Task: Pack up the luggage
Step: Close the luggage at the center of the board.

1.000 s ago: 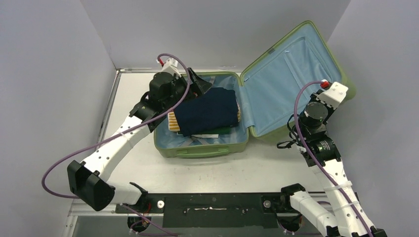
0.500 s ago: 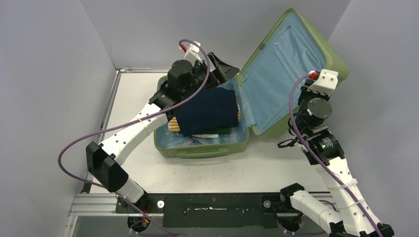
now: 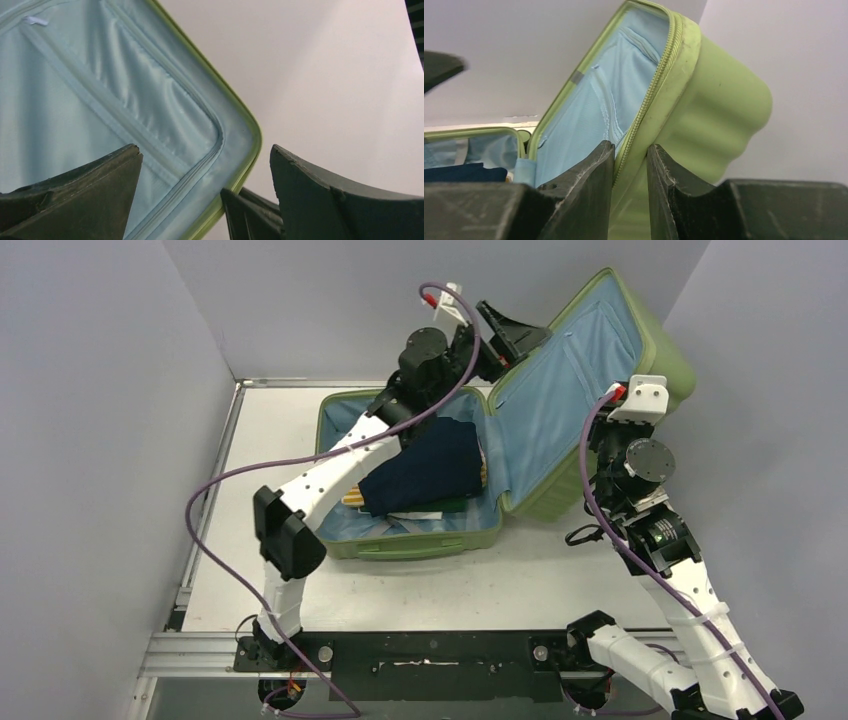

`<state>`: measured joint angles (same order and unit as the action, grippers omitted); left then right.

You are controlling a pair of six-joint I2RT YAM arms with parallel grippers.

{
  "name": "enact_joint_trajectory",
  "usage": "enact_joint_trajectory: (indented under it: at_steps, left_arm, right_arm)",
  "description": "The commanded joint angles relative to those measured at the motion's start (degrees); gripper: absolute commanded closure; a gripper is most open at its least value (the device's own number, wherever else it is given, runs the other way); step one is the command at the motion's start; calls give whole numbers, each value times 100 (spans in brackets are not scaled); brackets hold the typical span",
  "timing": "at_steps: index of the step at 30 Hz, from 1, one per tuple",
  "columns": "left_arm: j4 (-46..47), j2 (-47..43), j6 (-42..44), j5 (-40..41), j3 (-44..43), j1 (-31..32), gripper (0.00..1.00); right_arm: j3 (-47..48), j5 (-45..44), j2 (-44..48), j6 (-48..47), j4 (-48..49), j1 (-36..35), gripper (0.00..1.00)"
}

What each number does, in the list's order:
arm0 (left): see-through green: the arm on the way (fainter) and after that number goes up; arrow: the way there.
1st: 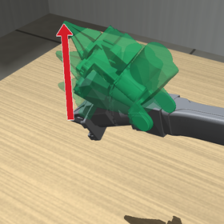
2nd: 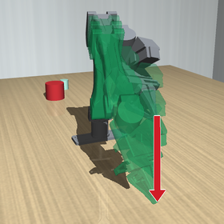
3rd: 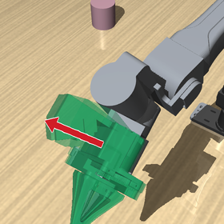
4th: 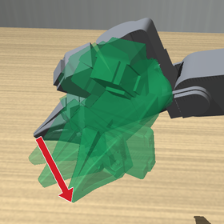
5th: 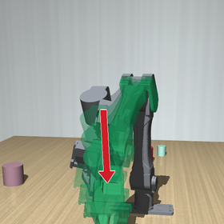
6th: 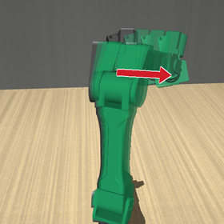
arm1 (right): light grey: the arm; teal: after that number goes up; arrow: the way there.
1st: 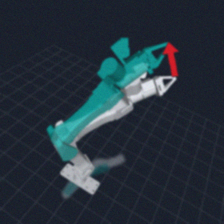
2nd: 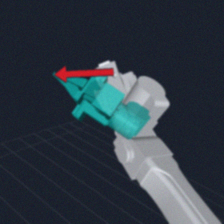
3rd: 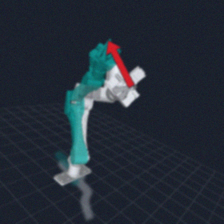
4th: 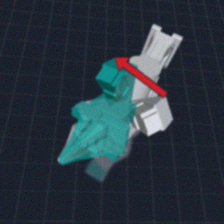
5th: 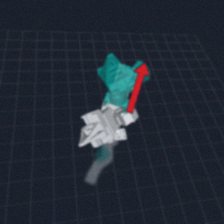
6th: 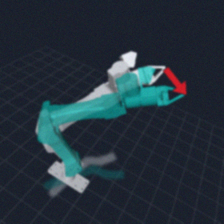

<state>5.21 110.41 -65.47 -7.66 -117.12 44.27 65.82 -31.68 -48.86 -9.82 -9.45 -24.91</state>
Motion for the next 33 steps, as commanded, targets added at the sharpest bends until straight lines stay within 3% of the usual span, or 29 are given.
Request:
enact_joint_trajectory:
  at_steps: [1,4,11,18,22,25,29,31,33]
  left_arm:
    - [-264,925,-289,-265,-1554,154,3]
    - [-441,1120,-246,-332,-1883,174,3]
    - [308,309,-182,6,-302,114,3]
    - [92,279,-119,-239,-394,64,3]
    - [-230,70,398,-584,-130,70,3]
    - [366,-627,914,-829,1276,35,3]
    - [2792,-1569,1323,-1481,3635,-196,3]
    - [3380,-1785,1850,-1796,4250,-264,3]
    - [3380,-1833,2530,-2081,4472,-220,3]
  right_arm:
    - [260,1049,50,-62,356,-264,100]
    - [177,851,69,-96,336,-294,100]
    - [-83,539,110,-29,291,-295,100]
    - [-148,723,138,85,269,-303,100]
    - [-47,782,98,135,205,-298,100]
    - [-21,804,79,146,144,-303,100]
    - [-34,817,87,139,111,-321,100]
    - [-39,824,96,154,107,-334,100]
    - [-28,831,83,163,96,-347,100]
